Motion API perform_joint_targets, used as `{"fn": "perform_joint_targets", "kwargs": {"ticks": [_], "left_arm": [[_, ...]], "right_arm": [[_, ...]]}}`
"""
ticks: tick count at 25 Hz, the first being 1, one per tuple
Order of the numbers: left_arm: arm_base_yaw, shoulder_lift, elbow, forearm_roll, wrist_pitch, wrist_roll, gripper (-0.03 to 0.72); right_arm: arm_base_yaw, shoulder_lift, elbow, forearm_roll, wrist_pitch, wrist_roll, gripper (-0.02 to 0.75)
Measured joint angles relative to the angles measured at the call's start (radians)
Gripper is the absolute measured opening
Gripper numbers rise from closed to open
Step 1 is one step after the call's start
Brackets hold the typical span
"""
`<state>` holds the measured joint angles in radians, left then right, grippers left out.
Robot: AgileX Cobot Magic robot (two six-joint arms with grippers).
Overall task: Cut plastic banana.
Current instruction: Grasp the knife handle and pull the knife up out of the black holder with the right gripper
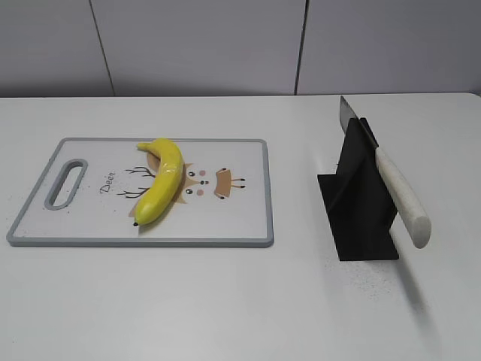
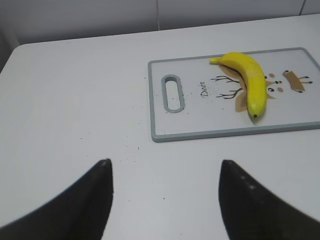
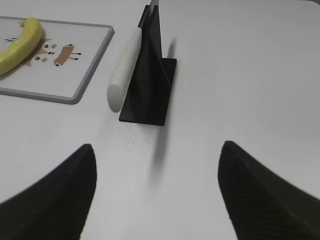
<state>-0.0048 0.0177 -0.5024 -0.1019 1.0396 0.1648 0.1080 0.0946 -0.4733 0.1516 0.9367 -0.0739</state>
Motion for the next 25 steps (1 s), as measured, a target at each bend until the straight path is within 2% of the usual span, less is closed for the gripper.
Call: {"fn": "perform_joint_targets", "kwargs": {"ticks": [5,13,21,25], "left_arm": [[0.000,0.000,0.000,0.000,0.000,0.000,0.618],[0.000,0.000,0.000,0.000,0.000,0.000,0.588],[0.000,0.000,0.000,-0.001,0.000,0.000,0.588],[0.000,0.000,0.000,-0.001,0.000,0.000,0.588]], "right_arm": [[0.000,0.189,-0.118,0.001,0.028,0.000,0.590],[0.000,0.531,-0.321,0.001,0.240,0.000,0.590],[0.000,0.742,-0.402,0.009,0.254,0.001,0.589],[0.018,0.852,-0.466,0.047,0.255,0.001,0.536]]}}
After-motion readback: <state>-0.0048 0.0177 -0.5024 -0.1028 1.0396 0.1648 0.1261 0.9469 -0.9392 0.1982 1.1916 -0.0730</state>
